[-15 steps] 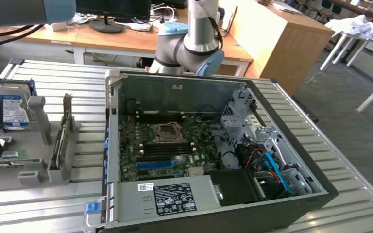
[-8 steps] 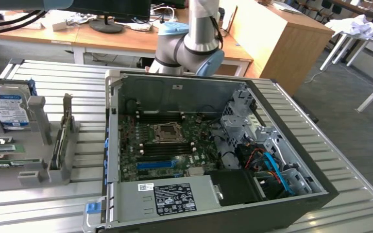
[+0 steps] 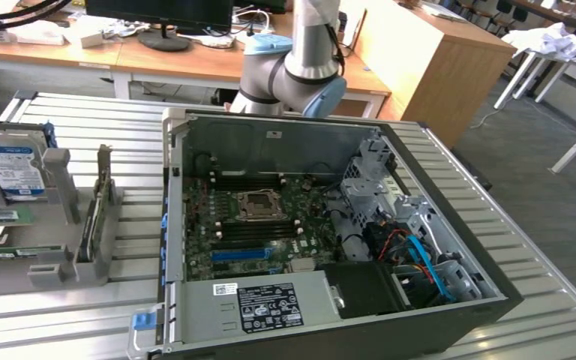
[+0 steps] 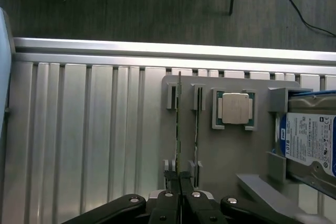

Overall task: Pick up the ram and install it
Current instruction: 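Pick up the ram and move it above insertion slot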

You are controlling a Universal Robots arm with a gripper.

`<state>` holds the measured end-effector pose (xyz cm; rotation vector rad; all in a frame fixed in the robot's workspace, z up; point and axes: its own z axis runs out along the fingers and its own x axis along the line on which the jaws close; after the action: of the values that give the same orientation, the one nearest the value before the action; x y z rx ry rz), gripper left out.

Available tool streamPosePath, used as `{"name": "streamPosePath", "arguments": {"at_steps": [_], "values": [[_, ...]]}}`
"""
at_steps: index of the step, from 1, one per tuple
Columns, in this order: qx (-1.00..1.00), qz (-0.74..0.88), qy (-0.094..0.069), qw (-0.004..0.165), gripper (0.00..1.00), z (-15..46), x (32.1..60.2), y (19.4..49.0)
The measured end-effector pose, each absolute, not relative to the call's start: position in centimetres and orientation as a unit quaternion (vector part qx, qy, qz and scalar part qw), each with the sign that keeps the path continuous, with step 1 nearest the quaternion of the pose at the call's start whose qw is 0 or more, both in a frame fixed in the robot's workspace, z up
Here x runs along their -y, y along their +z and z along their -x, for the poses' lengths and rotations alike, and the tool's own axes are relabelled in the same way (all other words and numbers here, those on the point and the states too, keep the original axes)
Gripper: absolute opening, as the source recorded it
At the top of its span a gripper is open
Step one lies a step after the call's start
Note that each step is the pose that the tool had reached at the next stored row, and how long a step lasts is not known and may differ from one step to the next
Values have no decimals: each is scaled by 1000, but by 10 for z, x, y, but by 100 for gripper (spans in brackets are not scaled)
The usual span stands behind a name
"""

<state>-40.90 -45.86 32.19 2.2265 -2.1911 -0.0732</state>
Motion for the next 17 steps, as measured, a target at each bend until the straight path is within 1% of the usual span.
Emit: {"name": "streamPosePath", "arguments": {"at_steps": [17], "values": [[701, -713, -23, 8, 12, 408, 459, 370]]}}
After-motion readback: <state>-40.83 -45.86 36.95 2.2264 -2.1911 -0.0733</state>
